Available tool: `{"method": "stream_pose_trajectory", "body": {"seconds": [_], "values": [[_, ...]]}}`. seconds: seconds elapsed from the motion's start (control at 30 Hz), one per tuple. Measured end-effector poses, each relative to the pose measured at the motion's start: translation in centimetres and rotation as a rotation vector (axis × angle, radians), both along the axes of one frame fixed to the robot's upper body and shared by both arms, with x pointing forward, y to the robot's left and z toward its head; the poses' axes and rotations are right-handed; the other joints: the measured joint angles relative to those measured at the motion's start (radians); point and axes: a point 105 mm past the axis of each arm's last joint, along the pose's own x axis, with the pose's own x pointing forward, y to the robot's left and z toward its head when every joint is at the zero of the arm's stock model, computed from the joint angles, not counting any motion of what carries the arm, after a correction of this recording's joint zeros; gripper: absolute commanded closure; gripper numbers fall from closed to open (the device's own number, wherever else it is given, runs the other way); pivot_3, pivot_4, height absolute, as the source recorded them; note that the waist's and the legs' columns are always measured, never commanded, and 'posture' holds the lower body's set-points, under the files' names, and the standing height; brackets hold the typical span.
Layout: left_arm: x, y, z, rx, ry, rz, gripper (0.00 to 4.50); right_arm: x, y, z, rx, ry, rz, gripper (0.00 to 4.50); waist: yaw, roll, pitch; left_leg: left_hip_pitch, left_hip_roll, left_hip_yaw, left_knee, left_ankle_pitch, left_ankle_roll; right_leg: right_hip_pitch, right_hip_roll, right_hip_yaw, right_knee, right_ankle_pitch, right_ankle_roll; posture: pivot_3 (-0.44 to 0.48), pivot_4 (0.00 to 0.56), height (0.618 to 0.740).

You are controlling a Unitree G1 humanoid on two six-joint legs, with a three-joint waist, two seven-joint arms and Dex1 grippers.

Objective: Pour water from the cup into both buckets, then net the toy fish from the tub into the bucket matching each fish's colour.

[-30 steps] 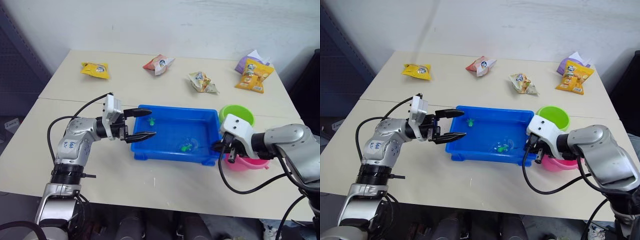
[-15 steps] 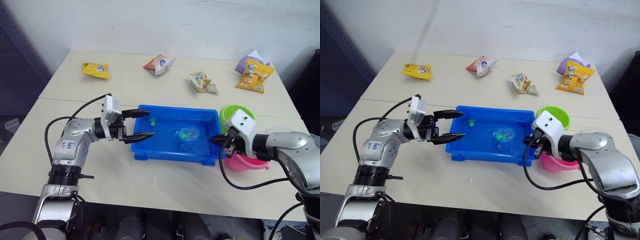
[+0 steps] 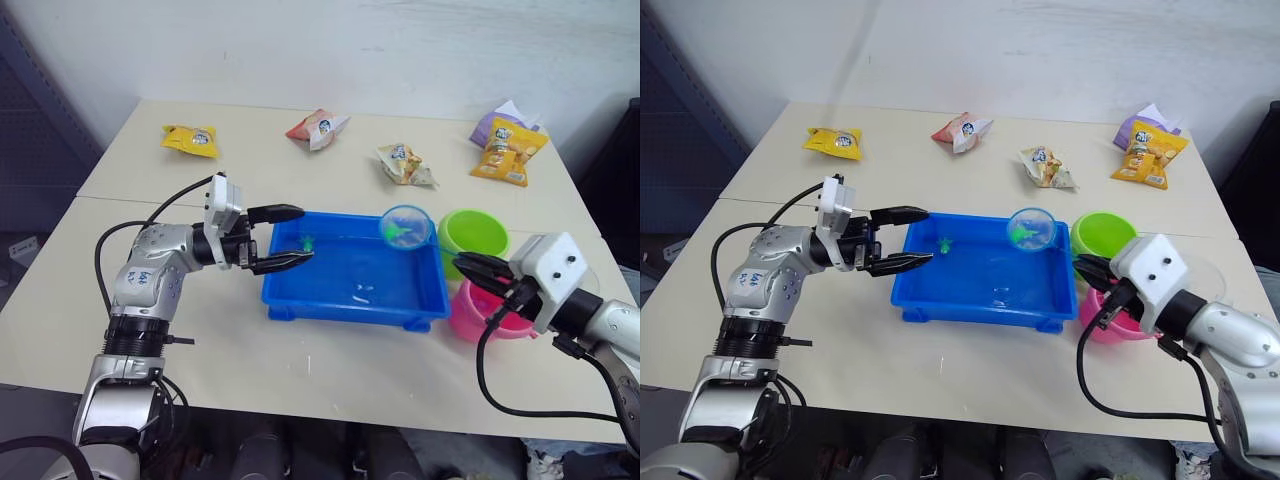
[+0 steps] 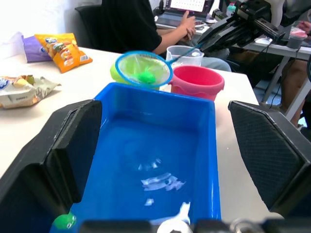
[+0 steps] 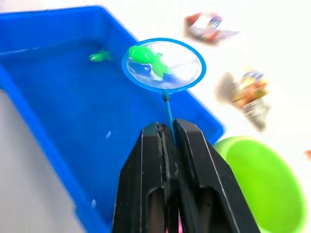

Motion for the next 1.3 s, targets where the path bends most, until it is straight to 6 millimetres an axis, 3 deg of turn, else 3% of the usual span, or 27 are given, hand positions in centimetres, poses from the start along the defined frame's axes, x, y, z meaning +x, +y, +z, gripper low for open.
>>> {"method": "stream_pose_trajectory", "body": {"seconds": [0.07, 0.43, 0.7, 0.93, 1.3], "values": [[0.1, 0.0, -0.2, -0.002, 0.009, -0.003, 0.02, -0.1, -0.5, 0.1, -0.016, -0.037, -0.031, 4.50, 0.001, 0.000, 0.000, 0.000, 0.000, 0.000, 0.000, 0.000, 0.000, 0.000, 0.000, 0.000, 0.000, 0.000, 0.000, 0.000, 0.150, 0.738], [0.2, -1.0, 0.2, -0.013, -0.002, -0.035, 0.02, -0.5, -7.4, -0.7, -0.144, -0.110, -0.277, 4.50, 0.000, 0.000, 0.000, 0.001, 0.000, 0.001, 0.000, 0.000, 0.000, 0.001, 0.000, 0.001, 0.000, 0.000, 0.000, 0.000, 0.150, 0.738], [0.2, -1.3, 0.3, -0.026, 0.025, -0.027, 0.02, 0.5, -10.9, -1.1, -0.433, -0.223, -0.344, 4.50, 0.001, 0.000, 0.000, 0.001, 0.000, 0.001, 0.000, 0.000, 0.000, 0.001, 0.000, 0.001, 0.000, 0.000, 0.000, 0.000, 0.150, 0.738], [-0.1, -1.9, 0.8, -0.029, 0.010, -0.042, 0.02, 1.9, -12.3, -2.8, -0.730, -0.341, -0.322, 4.50, -0.002, 0.000, 0.000, 0.002, 0.000, 0.002, 0.000, 0.001, -0.002, 0.001, 0.001, 0.002, 0.001, 0.000, 0.000, 0.000, 0.150, 0.738], [-0.2, -2.0, 0.8, -0.025, 0.002, -0.048, 0.02, 2.7, -11.5, -3.0, -1.110, -0.556, -0.173, 4.50, -0.001, 0.000, 0.000, 0.002, 0.000, 0.002, 0.000, 0.002, -0.003, 0.001, 0.001, 0.003, 0.000, 0.000, 0.000, 0.000, 0.150, 0.738]]}}
